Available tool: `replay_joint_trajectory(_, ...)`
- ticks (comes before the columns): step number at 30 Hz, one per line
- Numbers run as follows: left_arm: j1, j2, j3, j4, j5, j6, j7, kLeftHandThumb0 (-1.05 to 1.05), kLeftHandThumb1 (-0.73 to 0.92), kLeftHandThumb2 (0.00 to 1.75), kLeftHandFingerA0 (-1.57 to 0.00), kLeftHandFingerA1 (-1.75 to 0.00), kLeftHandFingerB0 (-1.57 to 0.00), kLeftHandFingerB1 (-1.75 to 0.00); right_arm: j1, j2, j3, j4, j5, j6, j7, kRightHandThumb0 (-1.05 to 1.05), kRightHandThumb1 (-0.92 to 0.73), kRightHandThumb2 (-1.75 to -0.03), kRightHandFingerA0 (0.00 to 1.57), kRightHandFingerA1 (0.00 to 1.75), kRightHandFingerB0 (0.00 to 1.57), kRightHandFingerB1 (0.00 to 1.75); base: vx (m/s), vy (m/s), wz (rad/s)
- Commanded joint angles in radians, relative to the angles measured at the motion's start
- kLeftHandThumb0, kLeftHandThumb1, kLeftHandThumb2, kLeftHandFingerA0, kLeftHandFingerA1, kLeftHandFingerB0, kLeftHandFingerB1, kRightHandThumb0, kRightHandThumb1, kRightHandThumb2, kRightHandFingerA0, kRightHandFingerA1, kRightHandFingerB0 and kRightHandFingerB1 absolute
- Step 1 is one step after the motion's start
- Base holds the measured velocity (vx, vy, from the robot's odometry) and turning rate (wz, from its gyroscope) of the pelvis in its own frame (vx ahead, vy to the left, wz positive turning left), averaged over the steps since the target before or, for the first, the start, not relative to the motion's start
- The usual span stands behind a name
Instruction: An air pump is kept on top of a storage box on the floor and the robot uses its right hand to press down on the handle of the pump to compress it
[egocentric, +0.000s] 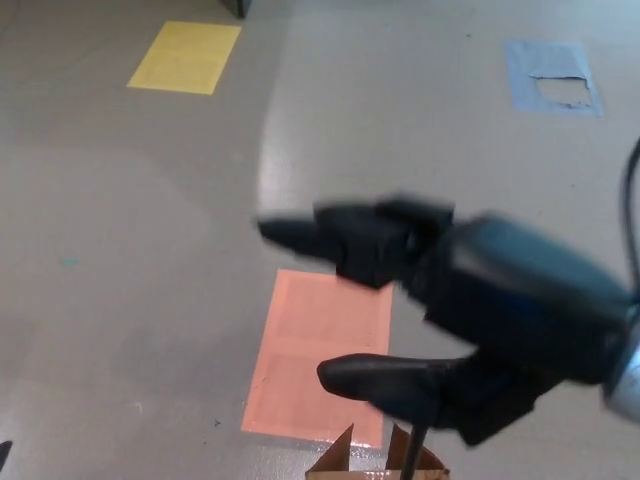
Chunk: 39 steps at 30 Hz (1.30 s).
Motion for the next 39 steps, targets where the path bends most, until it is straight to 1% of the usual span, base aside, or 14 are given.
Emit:
replay_joint_trajectory(1, 0.001, 0.009, 0.017, 0.013, -0.016, -0.033, -0.016, -0.81, 0.85, 0.76, -0.17, -0.31, -0.09, -0.23, 0.146, 0.055, 0.166, 0.161, -0.216, -0.010, -0.024, -0.87, -0.92, -0.72, 0.00, 0.21, 0.00, 0.20, 0.00, 0.000, 0.00)
replay_joint_trajectory(2, 0.001, 0.009, 0.017, 0.013, -0.016, -0.033, -0.017, -0.81, 0.85, 0.76, -0.17, -0.31, -0.09, -0.23, 0.151, 0.059, 0.171, 0.171, -0.221, -0.014, -0.026, -0.87, -0.92, -0.72, 0.00, 0.21, 0.00, 0.20, 0.00, 0.000, 0.00)
replay_joint_trajectory(3, 0.000, 0.009, 0.017, 0.014, -0.015, -0.037, -0.017, -0.78, 0.77, 1.04, -0.11, -0.41, -0.06, -0.36, 0.166, 0.072, 0.195, 0.221, -0.245, -0.034, -0.038, -0.87, -0.77, -1.17, 0.00, 0.21, 0.00, 0.19, 0.00, 0.000, 0.00)
replay_joint_trajectory(12, -0.006, 0.006, 0.016, 0.014, -0.011, -0.031, -0.014, -0.35, 0.52, 1.10, 0.00, -0.47, 0.00, -0.48, 0.169, 0.196, 0.317, 0.612, -0.349, -0.072, -0.080, -0.87, -0.75, -1.17, 0.00, 0.20, 0.00, 0.18, 0.00, 0.000, 0.00)
replay_joint_trajectory(13, -0.007, 0.007, 0.015, 0.014, -0.011, -0.031, -0.014, -0.79, 0.76, 1.04, -0.11, -0.41, -0.06, -0.37, 0.163, 0.213, 0.324, 0.656, -0.354, -0.074, -0.082, -0.86, -0.75, -1.17, 0.00, 0.21, 0.00, 0.19, 0.00, 0.000, 0.00)
replay_joint_trajectory(15, -0.009, 0.007, 0.018, 0.015, -0.014, -0.029, -0.020, -0.80, 0.87, 0.72, -0.17, -0.29, -0.10, -0.25, 0.149, 0.247, 0.337, 0.749, -0.366, -0.077, -0.090, -0.89, -0.76, -1.18, 0.00, 0.18, 0.00, 0.17, 0.00, 0.000, 0.00)
replay_joint_trajectory(17, -0.011, 0.008, 0.015, 0.014, -0.011, -0.026, -0.020, -0.35, 0.52, 1.10, 0.00, -0.47, 0.00, -0.48, 0.129, 0.294, 0.351, 0.866, -0.378, -0.077, -0.107, -0.89, -0.75, -1.16, 0.00, 0.17, 0.00, 0.17, 0.00, 0.000, 0.00)
replay_joint_trajectory(29, -0.007, -0.007, 0.015, 0.010, -0.012, -0.032, -0.018, -0.36, 0.51, 1.10, 0.00, -0.47, 0.00, -0.48, 0.038, 0.606, 0.439, 1.576, -0.447, -0.156, -0.293, -0.91, -0.75, -1.16, 0.00, 0.14, 0.00, 0.14, 0.00, 0.000, 0.00)
replay_joint_trajectory(30, -0.006, -0.007, 0.014, 0.009, -0.012, -0.032, -0.021, -0.77, 0.92, 0.71, -0.18, -0.29, -0.11, -0.25, 0.036, 0.627, 0.441, 1.623, -0.447, -0.164, -0.306, -0.92, -0.75, -1.15, 0.00, 0.13, 0.00, 0.14, 0.00, 0.000, 0.00)
replay_joint_trajectory(31, -0.006, -0.008, 0.014, 0.009, -0.012, -0.032, -0.022, -0.77, 0.92, 0.71, -0.18, -0.29, -0.11, -0.25, 0.035, 0.638, 0.442, 1.647, -0.447, -0.169, -0.313, -0.92, -0.75, -1.15, 0.00, 0.13, 0.00, 0.14, 0.00, 0.000, 0.00)
replay_joint_trajectory(32, -0.004, -0.008, 0.007, 0.006, -0.005, -0.034, -0.018, -0.79, 0.77, 1.05, -0.11, -0.41, -0.06, -0.36, 0.032, 0.664, 0.454, 1.711, -0.457, -0.172, -0.329, -0.91, -0.75, -1.14, 0.00, 0.14, 0.00, 0.14, 0.00, 0.000, 0.00)
replay_joint_trajectory(34, -0.003, -0.010, 0.007, 0.004, -0.005, -0.038, -0.017, -0.35, 0.52, 1.10, 0.00, -0.47, 0.00, -0.48, 0.029, 0.691, 0.465, 1.774, -0.465, -0.176, -0.341, -0.89, -0.72, -1.13, 0.00, 0.15, 0.01, 0.17, 0.00, 0.000, 0.00)
replay_joint_trajectory(38, -0.002, -0.013, 0.014, 0.004, -0.013, -0.046, -0.023, -0.35, 0.51, 1.10, 0.00, -0.47, 0.00, -0.48, 0.023, 0.738, 0.478, 1.888, -0.470, -0.188, -0.340, -0.90, -0.72, -1.12, 0.00, 0.14, 0.00, 0.15, 0.00, 0.000, 0.00)
replay_joint_trajectory(39, -0.004, -0.013, 0.013, 0.004, -0.013, -0.042, -0.028, -0.80, 0.76, 1.01, -0.10, -0.39, -0.08, -0.38, 0.023, 0.752, 0.486, 1.924, -0.475, -0.195, -0.343, -0.89, -0.70, -1.11, 0.00, 0.16, 0.01, 0.16, 0.00, 0.000, 0.00)
